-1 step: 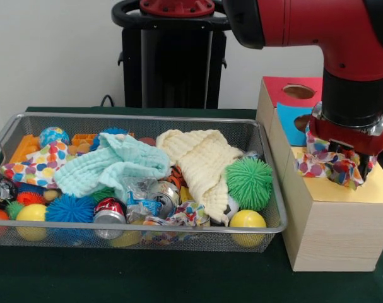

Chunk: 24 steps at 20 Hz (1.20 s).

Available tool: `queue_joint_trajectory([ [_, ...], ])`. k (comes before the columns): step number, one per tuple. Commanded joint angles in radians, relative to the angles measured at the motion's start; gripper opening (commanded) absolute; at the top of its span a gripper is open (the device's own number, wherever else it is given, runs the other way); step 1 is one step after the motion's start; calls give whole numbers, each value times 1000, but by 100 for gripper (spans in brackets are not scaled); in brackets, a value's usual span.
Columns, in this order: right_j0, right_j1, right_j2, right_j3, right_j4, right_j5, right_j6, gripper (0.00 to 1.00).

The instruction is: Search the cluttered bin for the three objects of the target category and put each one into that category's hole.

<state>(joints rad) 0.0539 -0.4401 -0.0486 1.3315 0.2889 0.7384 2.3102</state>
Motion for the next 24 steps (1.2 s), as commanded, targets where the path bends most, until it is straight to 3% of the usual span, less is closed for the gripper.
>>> queue_joint_trajectory([
  [1,37,-56,19,191,-83,140,24,100],
  [18,34,-80,21,201,-89,131,29,100],
  [24,47,-55,-3,185,-132,-6,38,100],
])
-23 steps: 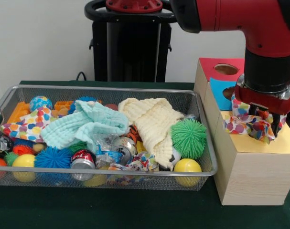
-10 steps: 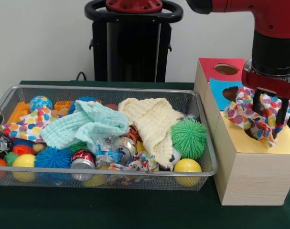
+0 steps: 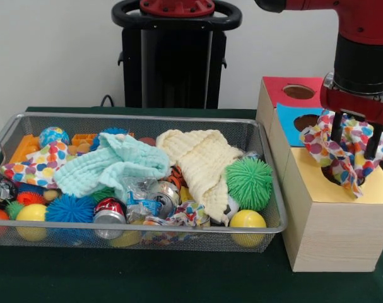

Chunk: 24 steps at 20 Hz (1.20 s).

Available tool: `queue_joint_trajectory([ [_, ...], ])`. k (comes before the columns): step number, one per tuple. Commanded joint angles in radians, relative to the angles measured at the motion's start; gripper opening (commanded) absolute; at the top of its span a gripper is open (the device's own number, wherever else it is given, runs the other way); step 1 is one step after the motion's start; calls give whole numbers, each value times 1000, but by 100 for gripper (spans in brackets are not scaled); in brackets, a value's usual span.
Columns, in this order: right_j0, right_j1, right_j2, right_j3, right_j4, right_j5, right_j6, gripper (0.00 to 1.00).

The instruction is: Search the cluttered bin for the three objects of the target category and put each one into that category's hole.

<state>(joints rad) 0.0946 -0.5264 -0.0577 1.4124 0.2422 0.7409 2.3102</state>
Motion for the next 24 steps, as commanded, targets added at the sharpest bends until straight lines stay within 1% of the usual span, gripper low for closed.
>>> queue_joint_trajectory([
  [1,12,42,-1,94,-101,-42,41,100],
  [3,19,65,-15,72,-133,-103,42,100],
  [6,21,85,-19,60,-172,-176,34,100],
  [8,29,102,-23,52,-192,-195,37,100],
  [12,32,148,-19,10,-197,-106,30,100],
  [15,43,178,-39,-41,-197,-31,50,100],
  [21,86,244,-98,-123,-205,-1,105,100],
  [24,106,264,-126,-143,-204,-30,127,100],
])
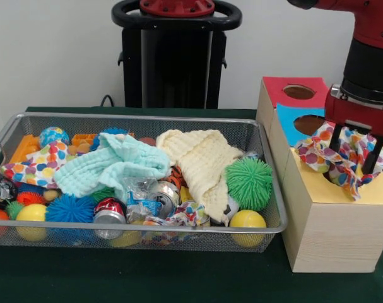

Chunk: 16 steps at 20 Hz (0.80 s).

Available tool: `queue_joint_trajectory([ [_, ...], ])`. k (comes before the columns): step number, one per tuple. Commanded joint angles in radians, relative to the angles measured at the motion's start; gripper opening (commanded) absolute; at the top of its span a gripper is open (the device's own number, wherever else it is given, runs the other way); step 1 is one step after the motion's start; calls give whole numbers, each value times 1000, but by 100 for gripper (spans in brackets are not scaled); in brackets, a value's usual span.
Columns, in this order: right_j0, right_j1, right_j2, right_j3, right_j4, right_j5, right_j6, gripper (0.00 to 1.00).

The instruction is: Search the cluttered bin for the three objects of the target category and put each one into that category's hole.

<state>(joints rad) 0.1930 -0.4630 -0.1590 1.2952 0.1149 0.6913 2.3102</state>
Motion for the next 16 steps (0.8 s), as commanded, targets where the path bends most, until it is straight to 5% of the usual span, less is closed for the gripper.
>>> queue_joint_trajectory([
  [1,13,202,-33,-27,-78,5,128,100],
  [16,54,276,-107,-107,-61,20,122,100],
])
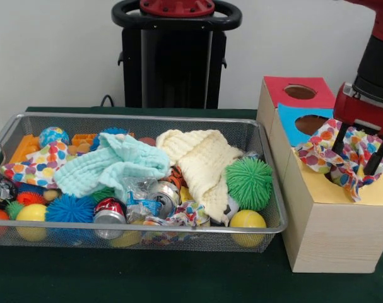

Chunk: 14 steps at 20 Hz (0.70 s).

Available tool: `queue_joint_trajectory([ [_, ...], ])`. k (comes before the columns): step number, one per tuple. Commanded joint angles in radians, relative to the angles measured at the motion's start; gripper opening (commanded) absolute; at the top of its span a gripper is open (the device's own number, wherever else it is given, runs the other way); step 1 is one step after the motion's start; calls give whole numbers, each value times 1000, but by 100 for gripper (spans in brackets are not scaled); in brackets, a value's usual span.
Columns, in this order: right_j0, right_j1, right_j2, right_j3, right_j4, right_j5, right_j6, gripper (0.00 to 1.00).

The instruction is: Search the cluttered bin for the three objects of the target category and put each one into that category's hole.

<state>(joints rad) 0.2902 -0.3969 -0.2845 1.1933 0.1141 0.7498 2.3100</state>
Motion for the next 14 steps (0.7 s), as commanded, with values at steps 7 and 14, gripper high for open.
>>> queue_joint_trajectory([
  [7,-30,223,-10,-27,-67,39,118,100],
  [14,-15,236,-43,-49,-74,112,124,100],
])
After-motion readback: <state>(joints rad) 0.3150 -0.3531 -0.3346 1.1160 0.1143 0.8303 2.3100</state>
